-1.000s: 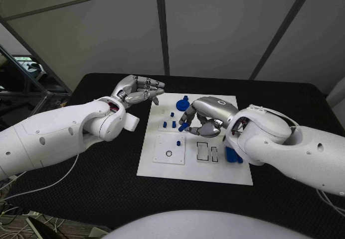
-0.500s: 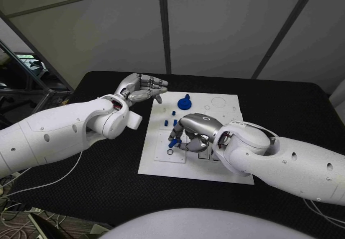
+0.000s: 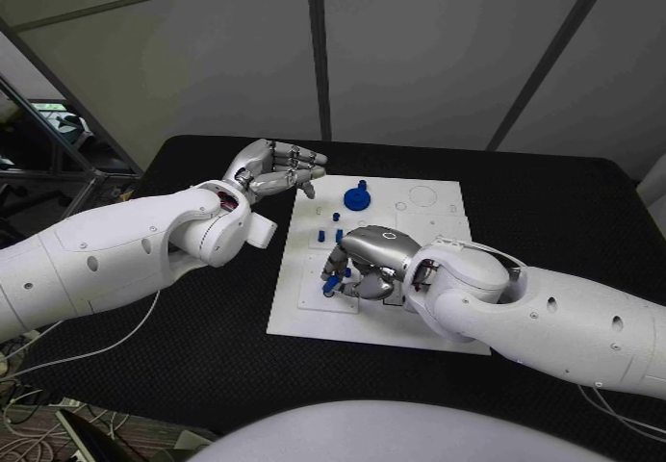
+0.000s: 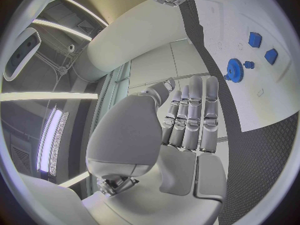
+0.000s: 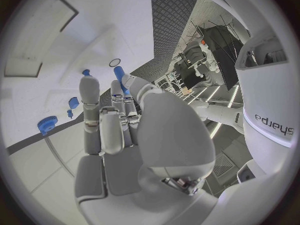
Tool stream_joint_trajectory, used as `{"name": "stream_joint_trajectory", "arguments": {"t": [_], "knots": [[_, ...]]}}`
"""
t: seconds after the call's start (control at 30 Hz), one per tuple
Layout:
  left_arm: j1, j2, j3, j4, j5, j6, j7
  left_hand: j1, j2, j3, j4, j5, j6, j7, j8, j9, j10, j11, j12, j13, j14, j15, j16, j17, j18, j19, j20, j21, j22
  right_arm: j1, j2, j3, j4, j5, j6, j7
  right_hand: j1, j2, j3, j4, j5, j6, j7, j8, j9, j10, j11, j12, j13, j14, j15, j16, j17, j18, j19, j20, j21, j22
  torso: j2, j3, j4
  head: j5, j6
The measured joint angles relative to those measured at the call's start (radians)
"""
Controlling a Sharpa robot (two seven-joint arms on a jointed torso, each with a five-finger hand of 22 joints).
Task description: Assemble the parts on the task board
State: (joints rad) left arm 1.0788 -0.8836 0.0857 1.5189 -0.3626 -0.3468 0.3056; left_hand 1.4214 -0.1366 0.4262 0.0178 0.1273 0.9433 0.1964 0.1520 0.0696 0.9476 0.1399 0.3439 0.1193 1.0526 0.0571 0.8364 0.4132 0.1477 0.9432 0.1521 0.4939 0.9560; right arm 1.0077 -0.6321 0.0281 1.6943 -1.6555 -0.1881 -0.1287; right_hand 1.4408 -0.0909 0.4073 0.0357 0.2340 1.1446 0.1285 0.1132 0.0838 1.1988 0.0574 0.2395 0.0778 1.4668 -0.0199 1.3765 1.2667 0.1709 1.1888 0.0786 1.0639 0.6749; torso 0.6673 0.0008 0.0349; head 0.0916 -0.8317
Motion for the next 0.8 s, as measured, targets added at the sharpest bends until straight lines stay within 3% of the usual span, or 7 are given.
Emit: {"name": "stream_joint_trajectory", "arguments": {"t": [0.8], "knots": [[0.0,0.001,0.0,0.001,0.0,0.004,-0.001,0.0,0.0,-0.003,-0.003,0.0,0.0,0.0,0.0,0.0,0.0,0.0,0.007,0.0,0.0,0.0,0.0,-0.001,0.0,0.0,0.0,0.0,0.0,0.0,0.014,-0.007,-0.017,-0.063,0.048,-0.018,0.006,-0.006,0.002,0.002,0.004,0.001,0.0,0.001,0.0,0.0,0.0,0.0,0.001,0.0,0.0,0.0,0.001,0.0,0.0,0.0,0.0,0.0,0.0,0.0004,0.0002,0.003,-0.007]]}}
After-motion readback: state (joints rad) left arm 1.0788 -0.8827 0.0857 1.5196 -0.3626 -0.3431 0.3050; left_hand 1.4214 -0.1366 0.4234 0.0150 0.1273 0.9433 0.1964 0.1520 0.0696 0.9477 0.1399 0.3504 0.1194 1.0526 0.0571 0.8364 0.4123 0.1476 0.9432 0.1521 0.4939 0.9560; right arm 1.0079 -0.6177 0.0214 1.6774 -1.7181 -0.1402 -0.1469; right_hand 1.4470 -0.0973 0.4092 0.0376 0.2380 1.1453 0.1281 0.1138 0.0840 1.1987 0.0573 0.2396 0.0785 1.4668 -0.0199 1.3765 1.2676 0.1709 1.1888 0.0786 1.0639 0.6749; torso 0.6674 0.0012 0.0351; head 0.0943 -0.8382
